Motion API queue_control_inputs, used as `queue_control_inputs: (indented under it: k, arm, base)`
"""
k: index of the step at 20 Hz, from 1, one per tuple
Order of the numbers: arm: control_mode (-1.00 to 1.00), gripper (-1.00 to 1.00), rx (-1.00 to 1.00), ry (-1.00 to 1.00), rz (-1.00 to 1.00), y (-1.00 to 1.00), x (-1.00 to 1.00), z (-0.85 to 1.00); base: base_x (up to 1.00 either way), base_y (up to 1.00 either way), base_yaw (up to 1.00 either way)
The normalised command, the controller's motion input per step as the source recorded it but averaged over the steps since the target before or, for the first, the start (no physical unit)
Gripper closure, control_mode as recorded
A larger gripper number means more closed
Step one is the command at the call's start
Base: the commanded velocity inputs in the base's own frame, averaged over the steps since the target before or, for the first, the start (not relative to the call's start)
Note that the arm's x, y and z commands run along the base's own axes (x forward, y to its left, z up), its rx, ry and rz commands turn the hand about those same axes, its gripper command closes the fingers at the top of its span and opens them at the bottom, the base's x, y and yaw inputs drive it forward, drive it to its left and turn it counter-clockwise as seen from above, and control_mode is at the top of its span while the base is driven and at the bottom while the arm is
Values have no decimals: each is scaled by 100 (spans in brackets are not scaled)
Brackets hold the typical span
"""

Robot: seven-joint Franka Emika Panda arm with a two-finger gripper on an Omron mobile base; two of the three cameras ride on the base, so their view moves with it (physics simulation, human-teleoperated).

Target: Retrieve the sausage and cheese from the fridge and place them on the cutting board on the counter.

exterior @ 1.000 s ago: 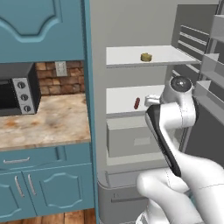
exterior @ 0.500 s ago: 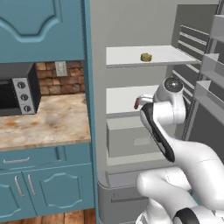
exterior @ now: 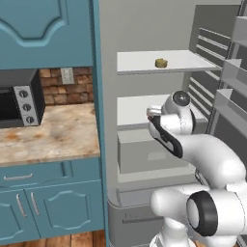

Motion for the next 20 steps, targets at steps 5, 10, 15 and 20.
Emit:
queue_control_inputs:
  k: [5, 10, 15, 20]
  arm:
    - [-100, -100, 0, 9, -3, 0, 67, -7]
    - [-100, -100, 0, 15, 0, -5, 74, -18]
    - [-100, -100, -1, 13, 0, -15, 64, -32]
    - [-100, -100, -2, 2, 0, -15, 41, -46]
  base:
    - [0, 0, 0]
    - [0, 0, 0]
    - [0, 0, 0]
    - [0, 0, 0]
